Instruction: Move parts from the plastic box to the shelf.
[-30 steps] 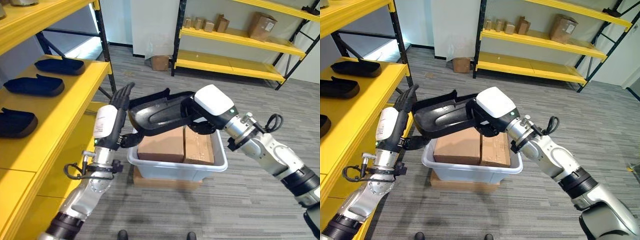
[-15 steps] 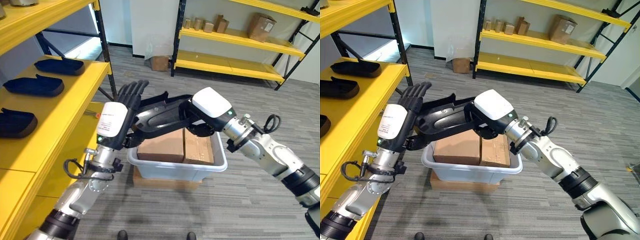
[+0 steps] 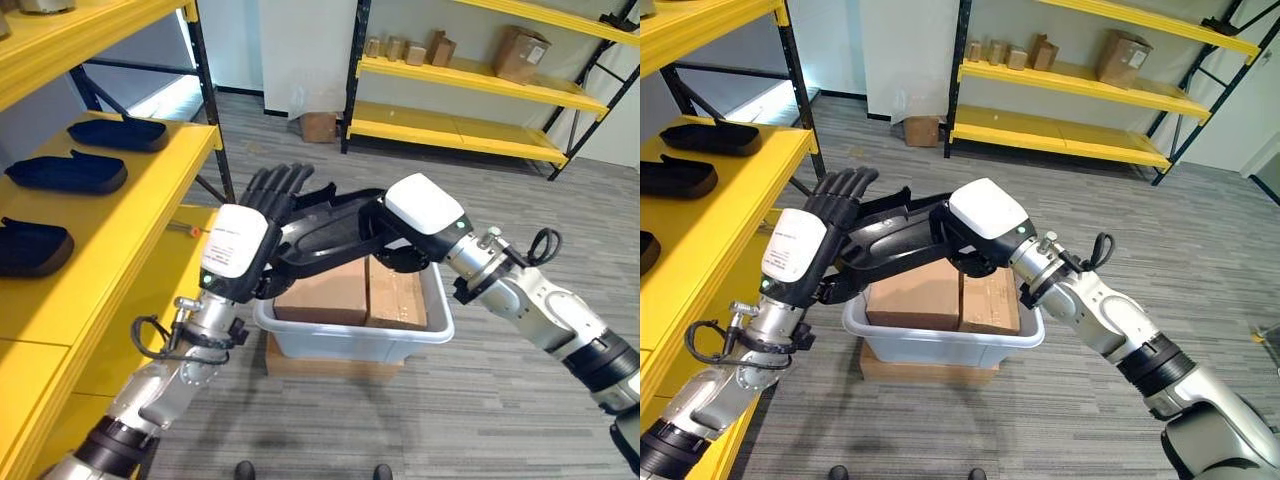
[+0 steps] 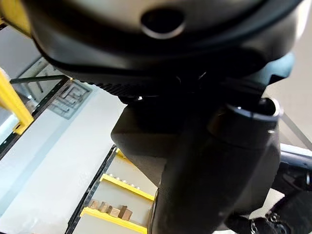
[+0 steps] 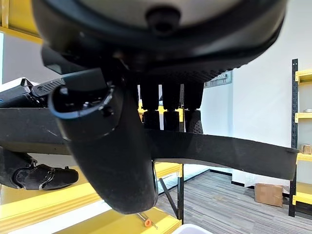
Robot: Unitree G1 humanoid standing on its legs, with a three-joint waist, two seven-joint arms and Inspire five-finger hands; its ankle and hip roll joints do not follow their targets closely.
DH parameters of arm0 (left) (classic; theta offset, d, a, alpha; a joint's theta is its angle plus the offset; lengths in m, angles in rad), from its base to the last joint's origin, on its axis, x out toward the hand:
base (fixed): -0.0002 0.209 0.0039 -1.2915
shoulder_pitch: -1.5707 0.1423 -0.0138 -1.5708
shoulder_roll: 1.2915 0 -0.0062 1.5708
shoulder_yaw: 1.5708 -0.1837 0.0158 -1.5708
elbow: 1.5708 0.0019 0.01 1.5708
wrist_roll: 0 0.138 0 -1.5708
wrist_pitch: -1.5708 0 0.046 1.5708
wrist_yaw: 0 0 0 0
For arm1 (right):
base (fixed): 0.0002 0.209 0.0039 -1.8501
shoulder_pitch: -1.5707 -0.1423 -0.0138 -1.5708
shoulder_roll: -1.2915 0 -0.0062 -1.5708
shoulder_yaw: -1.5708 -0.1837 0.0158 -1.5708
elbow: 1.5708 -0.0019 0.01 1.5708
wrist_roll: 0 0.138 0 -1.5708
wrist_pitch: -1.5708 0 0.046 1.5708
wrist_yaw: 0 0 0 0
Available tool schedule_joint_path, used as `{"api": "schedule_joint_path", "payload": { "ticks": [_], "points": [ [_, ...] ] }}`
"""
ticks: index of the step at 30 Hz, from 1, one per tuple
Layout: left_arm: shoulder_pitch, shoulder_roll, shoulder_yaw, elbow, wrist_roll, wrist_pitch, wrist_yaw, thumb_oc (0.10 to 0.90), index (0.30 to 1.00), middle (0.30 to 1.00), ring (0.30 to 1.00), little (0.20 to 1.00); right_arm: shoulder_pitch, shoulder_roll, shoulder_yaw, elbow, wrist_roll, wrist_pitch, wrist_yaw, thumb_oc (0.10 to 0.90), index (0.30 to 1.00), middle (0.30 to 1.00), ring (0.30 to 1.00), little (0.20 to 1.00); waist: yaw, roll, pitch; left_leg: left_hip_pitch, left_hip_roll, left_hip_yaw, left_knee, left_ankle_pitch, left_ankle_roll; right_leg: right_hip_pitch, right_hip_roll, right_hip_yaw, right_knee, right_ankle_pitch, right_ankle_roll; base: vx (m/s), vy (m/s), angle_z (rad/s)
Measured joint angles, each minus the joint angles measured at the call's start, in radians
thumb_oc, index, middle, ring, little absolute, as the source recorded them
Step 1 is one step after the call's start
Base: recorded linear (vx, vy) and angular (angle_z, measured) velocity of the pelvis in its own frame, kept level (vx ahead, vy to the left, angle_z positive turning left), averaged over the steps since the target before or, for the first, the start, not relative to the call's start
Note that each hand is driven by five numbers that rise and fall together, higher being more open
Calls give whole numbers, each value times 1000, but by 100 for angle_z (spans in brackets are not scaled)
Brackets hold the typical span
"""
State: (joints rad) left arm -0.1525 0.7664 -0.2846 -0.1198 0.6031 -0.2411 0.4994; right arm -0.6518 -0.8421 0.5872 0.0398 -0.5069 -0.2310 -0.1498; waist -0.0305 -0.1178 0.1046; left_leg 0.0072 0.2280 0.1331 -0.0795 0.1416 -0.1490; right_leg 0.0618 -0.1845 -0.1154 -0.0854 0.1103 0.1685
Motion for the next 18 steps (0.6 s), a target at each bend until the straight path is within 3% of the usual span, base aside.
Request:
{"api": "schedule_joint_path", "payload": {
  "ticks": [1,2,3,5,6,18],
  "points": [
    [0,1,-5,0,1,0,0,867,953,953,953,953,0,0,0,1,0,1,0,400,300,300,300,300,0,0,0,0,0,0,0,-1,0,0,0,0,0,0,0,33,9,0],
    [-1,4,-8,0,1,0,0,641,638,638,638,638,0,0,0,1,0,2,0,400,300,300,300,300,0,0,0,0,0,0,0,-1,0,0,0,0,0,0,0,0,0,0],
    [-2,5,-9,0,1,0,0,641,638,638,638,638,0,0,0,1,0,4,0,400,300,300,300,300,0,0,0,0,0,1,0,-1,0,0,0,1,0,0,0,0,0,0],
    [-6,5,-12,0,1,0,0,506,448,448,448,448,0,0,0,1,0,6,0,400,300,300,300,300,0,1,0,0,0,1,0,-1,0,0,0,0,0,0,0,-15,-1,0],
    [-10,5,-15,0,1,0,0,400,300,300,300,300,0,0,0,1,0,8,0,400,300,300,300,300,0,1,0,1,0,1,0,-1,0,0,-1,1,0,0,0,0,0,0],
    [-13,7,-42,6,2,-1,-8,400,300,300,300,300,-6,-10,1,4,0,20,-12,400,300,300,300,300,-6,12,-7,9,0,14,0,-4,1,-1,-1,14,-1,0,0,13,-1,-3]
  ]
}}
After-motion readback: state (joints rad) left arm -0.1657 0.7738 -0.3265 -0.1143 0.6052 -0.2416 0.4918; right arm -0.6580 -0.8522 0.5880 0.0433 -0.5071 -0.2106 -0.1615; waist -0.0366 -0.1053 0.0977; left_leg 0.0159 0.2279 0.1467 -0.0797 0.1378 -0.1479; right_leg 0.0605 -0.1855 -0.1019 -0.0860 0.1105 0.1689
